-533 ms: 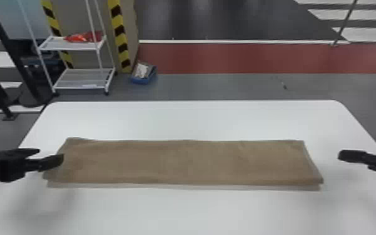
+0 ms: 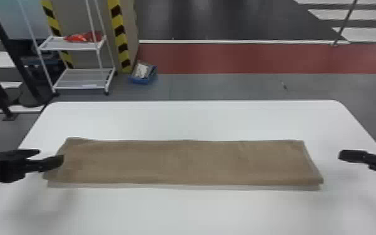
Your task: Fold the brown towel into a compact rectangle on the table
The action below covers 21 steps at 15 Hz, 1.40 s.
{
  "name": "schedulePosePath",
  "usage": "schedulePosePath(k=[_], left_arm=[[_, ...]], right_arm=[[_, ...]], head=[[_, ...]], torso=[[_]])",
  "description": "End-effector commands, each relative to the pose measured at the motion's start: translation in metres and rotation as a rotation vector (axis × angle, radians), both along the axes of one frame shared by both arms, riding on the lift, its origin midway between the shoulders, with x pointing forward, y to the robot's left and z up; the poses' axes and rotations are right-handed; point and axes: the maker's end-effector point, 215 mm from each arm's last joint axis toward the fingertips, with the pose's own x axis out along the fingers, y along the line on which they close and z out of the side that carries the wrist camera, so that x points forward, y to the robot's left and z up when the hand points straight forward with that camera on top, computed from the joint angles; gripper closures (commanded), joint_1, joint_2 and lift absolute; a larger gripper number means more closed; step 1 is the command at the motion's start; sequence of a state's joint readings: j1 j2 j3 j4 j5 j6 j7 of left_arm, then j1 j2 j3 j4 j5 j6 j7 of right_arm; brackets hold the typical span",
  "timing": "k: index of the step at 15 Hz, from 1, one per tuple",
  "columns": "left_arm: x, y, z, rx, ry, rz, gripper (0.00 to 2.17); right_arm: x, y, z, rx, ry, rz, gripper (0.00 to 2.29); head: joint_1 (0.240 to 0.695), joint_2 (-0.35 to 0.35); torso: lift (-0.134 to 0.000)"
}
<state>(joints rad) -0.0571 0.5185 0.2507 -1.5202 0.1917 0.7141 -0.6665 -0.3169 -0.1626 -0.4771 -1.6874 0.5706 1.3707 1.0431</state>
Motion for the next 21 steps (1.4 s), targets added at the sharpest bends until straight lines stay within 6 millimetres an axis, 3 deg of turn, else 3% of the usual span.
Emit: schedulePosePath(k=[1, 14, 15, 17, 18, 21], left_arm=[[0.0, -0.001, 0.0, 0.0, 0.0, -0.002, 0.1], [-0.015, -0.014, -0.028, -0.011, 0.124, -0.012, 0.32], [-0.016, -0.017, -0.026, -0.021, 0.124, -0.026, 0.69], [-0.017, -0.019, -0.026, -0.032, 0.131, -0.031, 1.75], [-0.02, -0.016, -0.029, -0.027, 0.145, -0.025, 2.06], [-0.021, -0.017, -0.022, -0.058, 0.147, -0.039, 2.14]], right_arm=[[0.0, 0.0, 0.0, 0.0, -0.001, 0.0, 0.0], [-0.001, -0.001, -0.001, 0.003, 0.001, -0.004, 0.0], [-0.001, -0.001, -0.001, 0.002, -0.001, -0.001, 0.0], [-0.003, -0.002, -0.003, 0.004, 0.003, -0.004, 0.0], [-0.003, -0.002, -0.003, 0.003, 0.001, -0.003, 0.0], [-0.004, -0.003, -0.004, 0.007, 0.001, -0.005, 0.0]], head=[[0.695, 0.004], [0.695, -0.011], [0.695, -0.012], [0.695, -0.015], [0.695, -0.019], [0.695, -0.017]], torso=[[-0.128], [-0.128], [-0.128], [-0.128], [-0.128], [-0.128]])
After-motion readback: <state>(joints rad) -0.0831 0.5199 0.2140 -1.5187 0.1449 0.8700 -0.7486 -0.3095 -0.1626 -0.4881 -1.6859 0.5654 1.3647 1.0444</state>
